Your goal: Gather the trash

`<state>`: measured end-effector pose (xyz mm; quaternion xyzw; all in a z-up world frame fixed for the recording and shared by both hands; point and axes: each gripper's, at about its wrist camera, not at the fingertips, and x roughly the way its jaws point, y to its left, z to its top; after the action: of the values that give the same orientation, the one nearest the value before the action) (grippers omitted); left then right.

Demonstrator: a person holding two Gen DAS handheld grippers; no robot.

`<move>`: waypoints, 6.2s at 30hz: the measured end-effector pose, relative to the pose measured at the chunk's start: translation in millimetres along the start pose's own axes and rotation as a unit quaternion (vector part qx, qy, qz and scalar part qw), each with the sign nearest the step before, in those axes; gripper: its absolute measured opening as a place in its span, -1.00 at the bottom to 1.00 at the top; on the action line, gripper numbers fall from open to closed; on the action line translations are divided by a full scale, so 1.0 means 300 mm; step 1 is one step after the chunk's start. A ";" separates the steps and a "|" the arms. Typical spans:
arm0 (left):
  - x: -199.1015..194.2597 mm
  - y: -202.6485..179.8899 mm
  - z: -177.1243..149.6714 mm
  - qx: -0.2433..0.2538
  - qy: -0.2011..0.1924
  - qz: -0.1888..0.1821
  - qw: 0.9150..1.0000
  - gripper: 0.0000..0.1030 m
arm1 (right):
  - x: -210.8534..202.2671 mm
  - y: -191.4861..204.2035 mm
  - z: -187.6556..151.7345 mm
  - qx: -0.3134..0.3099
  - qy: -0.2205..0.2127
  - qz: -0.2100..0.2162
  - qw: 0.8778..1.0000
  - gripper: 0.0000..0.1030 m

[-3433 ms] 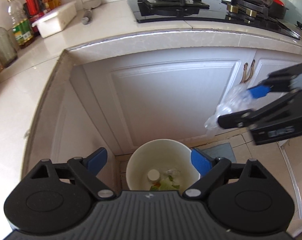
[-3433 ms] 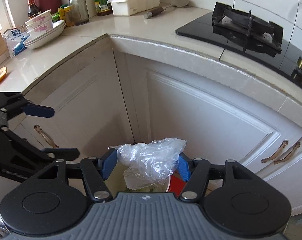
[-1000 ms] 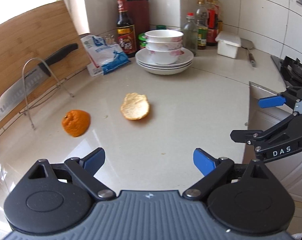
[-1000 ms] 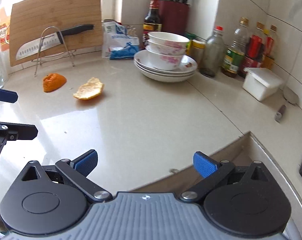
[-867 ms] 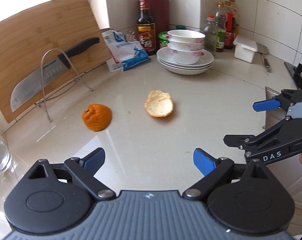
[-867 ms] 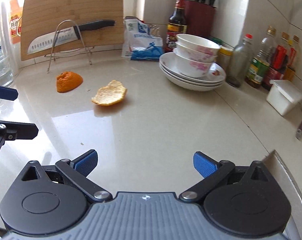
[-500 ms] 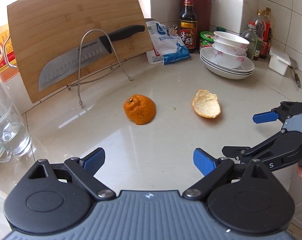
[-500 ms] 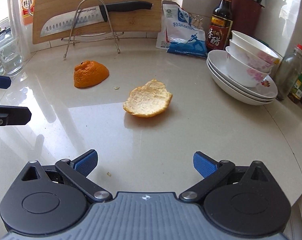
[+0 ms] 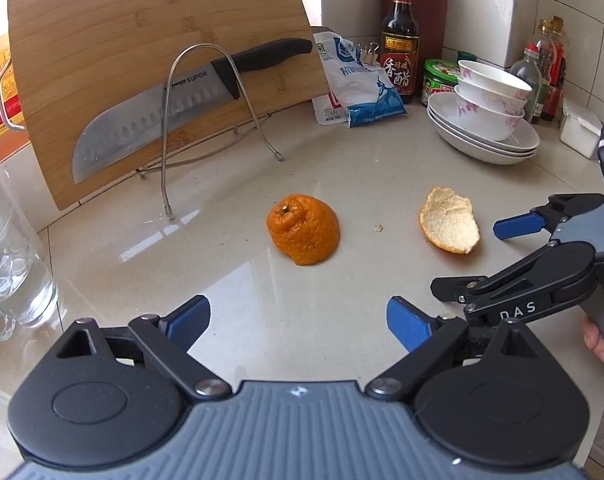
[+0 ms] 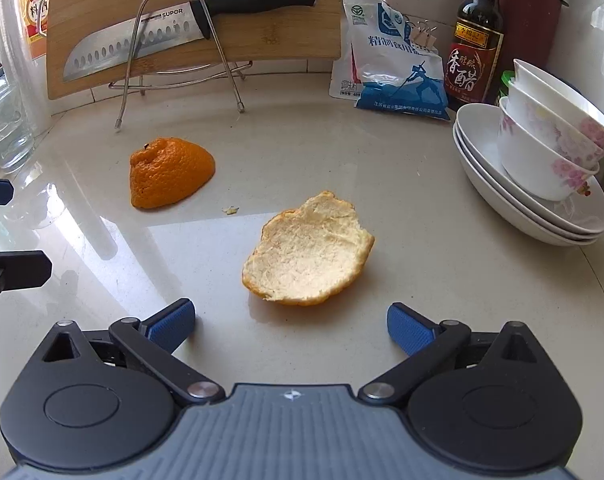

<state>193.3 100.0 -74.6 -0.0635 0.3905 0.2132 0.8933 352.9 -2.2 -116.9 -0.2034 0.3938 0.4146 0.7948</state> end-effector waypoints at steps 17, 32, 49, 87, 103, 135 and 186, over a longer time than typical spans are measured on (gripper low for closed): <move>0.294 -0.017 0.126 0.014 -0.014 0.012 1.000 0.79 | 0.016 -0.010 0.015 0.010 -0.009 -0.007 1.000 1.00; 0.300 -0.009 0.147 -0.023 -0.001 -0.021 1.000 -0.03 | 0.025 -0.004 0.022 0.006 -0.018 -0.004 1.000 1.00; 0.217 0.023 0.157 -0.022 -0.002 -0.043 0.999 -0.04 | 0.033 -0.003 0.057 0.009 -0.025 -0.009 1.000 0.37; -0.084 -0.131 0.047 0.090 0.038 -0.144 0.985 -0.05 | -0.345 0.032 -0.157 0.032 -0.028 -0.007 0.999 0.17; -0.200 -0.462 -0.022 0.166 0.039 -0.233 0.957 -0.05 | -0.597 -0.096 -0.457 0.116 -0.033 -0.069 0.990 0.17; -0.279 -0.914 -0.183 0.226 0.056 -0.276 0.933 -0.05 | -0.501 -0.398 -1.148 0.237 0.104 -0.163 0.952 0.94; 0.010 -1.409 -0.428 0.328 0.087 -0.245 0.908 0.79 | -0.725 -0.389 -1.306 0.366 0.086 -0.231 0.898 1.00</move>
<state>291.0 -315.7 -187.5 0.1212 0.4870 -0.1587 0.8502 194.0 -432.3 -182.3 -0.0184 0.5263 0.0274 0.8497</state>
